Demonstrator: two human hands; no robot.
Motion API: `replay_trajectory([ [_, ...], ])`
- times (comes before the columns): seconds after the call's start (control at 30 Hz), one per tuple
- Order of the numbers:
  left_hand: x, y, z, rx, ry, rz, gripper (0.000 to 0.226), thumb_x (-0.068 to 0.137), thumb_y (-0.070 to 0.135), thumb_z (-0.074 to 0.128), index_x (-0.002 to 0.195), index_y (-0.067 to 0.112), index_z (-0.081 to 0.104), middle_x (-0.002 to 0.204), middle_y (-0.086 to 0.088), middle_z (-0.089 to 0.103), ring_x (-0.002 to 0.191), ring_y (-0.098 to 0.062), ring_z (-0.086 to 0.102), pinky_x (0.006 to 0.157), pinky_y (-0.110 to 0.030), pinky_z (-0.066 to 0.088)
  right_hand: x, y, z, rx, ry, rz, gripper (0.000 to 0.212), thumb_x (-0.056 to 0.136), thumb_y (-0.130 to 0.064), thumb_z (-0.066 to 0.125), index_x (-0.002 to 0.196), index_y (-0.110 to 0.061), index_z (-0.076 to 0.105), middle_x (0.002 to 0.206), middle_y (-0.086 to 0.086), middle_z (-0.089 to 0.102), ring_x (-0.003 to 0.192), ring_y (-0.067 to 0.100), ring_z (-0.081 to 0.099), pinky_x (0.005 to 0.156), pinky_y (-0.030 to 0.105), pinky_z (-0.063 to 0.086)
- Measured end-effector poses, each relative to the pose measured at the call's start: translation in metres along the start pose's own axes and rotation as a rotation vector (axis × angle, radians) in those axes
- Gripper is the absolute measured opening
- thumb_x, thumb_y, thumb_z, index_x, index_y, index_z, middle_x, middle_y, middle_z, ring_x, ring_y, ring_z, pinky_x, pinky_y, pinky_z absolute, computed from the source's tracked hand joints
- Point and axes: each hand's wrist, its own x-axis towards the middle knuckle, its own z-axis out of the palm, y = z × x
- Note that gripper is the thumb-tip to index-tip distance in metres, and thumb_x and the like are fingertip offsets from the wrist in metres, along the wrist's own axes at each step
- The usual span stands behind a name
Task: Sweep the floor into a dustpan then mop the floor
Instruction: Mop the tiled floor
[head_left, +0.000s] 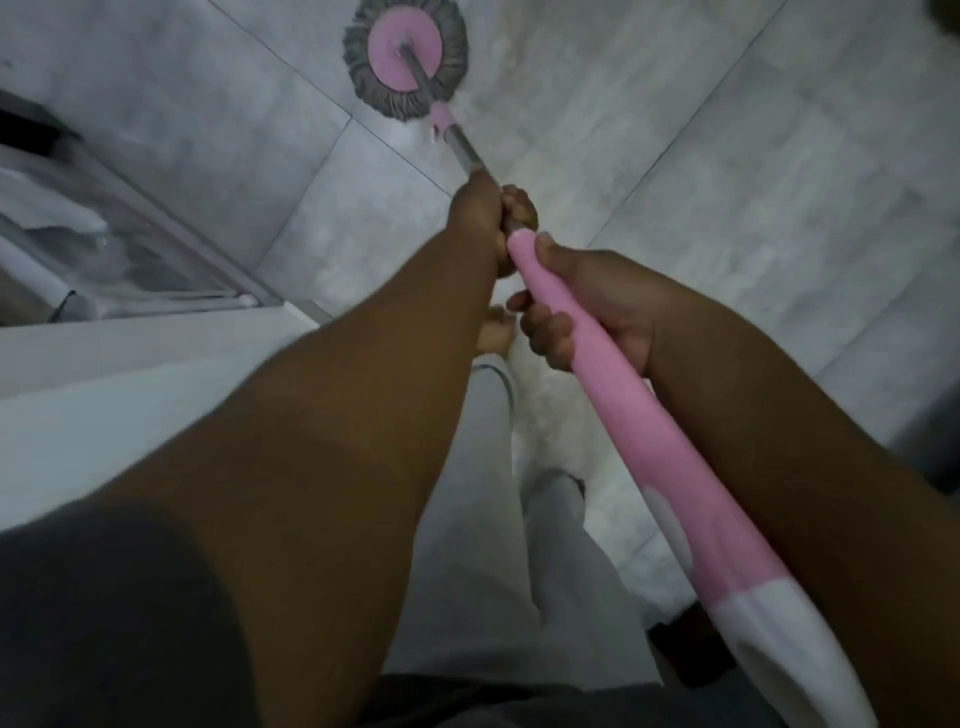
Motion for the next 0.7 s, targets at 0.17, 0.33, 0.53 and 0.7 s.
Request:
replay_trajectory([
  [0.17,0.02,0.054,0.008,-0.001,0.033,0.046,0.051,0.105,0.041,0.04,0.061,0.016,0.035,0.037,0.005,0.033,0.025,-0.006,0.03,0.03,-0.01,0.021,0.039,-0.043,0.02,-0.012,-0.02,-0.023,0.044,0.099,-0.052,0.046,0.097,-0.008,0.053,0.051,0.0,0.042,0.036,0.007,0.036,0.036,0.015,0.033],
  [0.33,0.018,0.027,-0.001,-0.01,0.019,0.063,0.049,0.103,0.043,0.045,0.064,0.014,0.038,0.038,0.004,0.035,0.026,-0.005,0.033,0.029,-0.01,0.025,0.036,-0.02,0.004,-0.006,-0.039,-0.033,0.044,0.098,-0.052,0.047,0.097,-0.009,0.053,0.051,0.0,0.043,0.036,0.007,0.037,0.035,0.016,0.035],
  [0.53,-0.015,-0.076,-0.021,0.005,0.02,-0.007,0.048,0.104,0.043,0.042,0.065,0.014,0.038,0.038,0.005,0.036,0.026,-0.004,0.031,0.03,-0.009,0.023,-0.023,0.067,-0.046,-0.04,-0.009,-0.016,0.051,0.094,-0.057,0.048,0.086,-0.006,0.053,0.052,0.001,0.045,0.034,0.008,0.04,0.033,0.017,0.036],
  [0.7,-0.071,-0.195,-0.036,0.114,0.016,-0.092,0.052,0.103,0.05,0.039,0.064,0.015,0.039,0.039,0.005,0.034,0.027,-0.006,0.031,0.031,-0.011,0.024,-0.096,0.167,-0.096,-0.003,0.074,-0.015,0.056,0.091,-0.058,0.052,0.099,-0.002,0.054,0.054,0.004,0.048,0.036,0.012,0.043,0.034,0.02,0.04],
])
